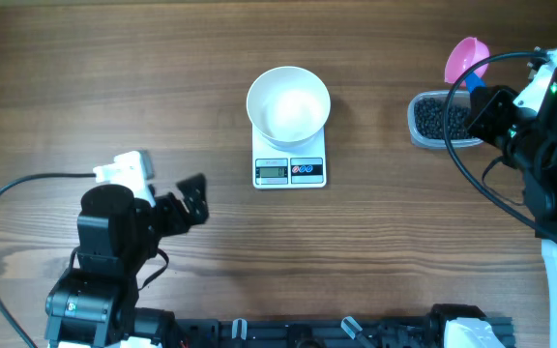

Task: Scoop item into bowl and weigh 150g on scale
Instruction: 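Move the left gripper right to the front of the scale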

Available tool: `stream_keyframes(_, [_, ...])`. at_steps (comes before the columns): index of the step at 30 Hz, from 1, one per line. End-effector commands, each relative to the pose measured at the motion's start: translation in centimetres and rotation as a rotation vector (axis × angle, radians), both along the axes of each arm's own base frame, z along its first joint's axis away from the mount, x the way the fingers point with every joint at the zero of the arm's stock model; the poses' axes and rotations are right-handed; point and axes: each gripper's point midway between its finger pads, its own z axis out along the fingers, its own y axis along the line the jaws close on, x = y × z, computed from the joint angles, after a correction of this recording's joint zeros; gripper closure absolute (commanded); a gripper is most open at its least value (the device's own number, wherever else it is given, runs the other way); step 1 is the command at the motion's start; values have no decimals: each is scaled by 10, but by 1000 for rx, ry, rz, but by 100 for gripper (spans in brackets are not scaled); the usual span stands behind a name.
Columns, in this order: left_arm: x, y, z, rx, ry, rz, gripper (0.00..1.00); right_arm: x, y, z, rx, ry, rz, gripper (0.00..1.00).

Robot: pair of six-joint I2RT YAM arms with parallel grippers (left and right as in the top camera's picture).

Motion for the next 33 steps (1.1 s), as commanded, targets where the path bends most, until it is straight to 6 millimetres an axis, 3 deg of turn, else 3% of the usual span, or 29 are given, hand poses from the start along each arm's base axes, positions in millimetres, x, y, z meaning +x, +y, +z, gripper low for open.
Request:
stream_keyframes(1, [-14, -38, 8, -13, -59, -304, 0, 0, 2, 5, -7, -15, 21, 96])
stream_keyframes(8, [-16, -40, 6, 15, -63, -347, 0, 0, 2, 4, -15, -11, 28, 96])
stream_keyframes(17, [13, -25, 21, 67, -18, -236, 0, -1, 1, 3, -30, -6, 36, 96])
stream_keyframes(20, [20, -29, 25, 71, 42, -252, 0, -1, 1, 3, -31, -6, 36, 96])
stream_keyframes(28, [33, -50, -9, 253, 191, -303, 0, 1, 1, 3, -31, -12, 36, 96])
stream_keyframes(33, [49, -67, -12, 332, 192, -369, 0, 8, 1, 4, -50, -23, 49, 96])
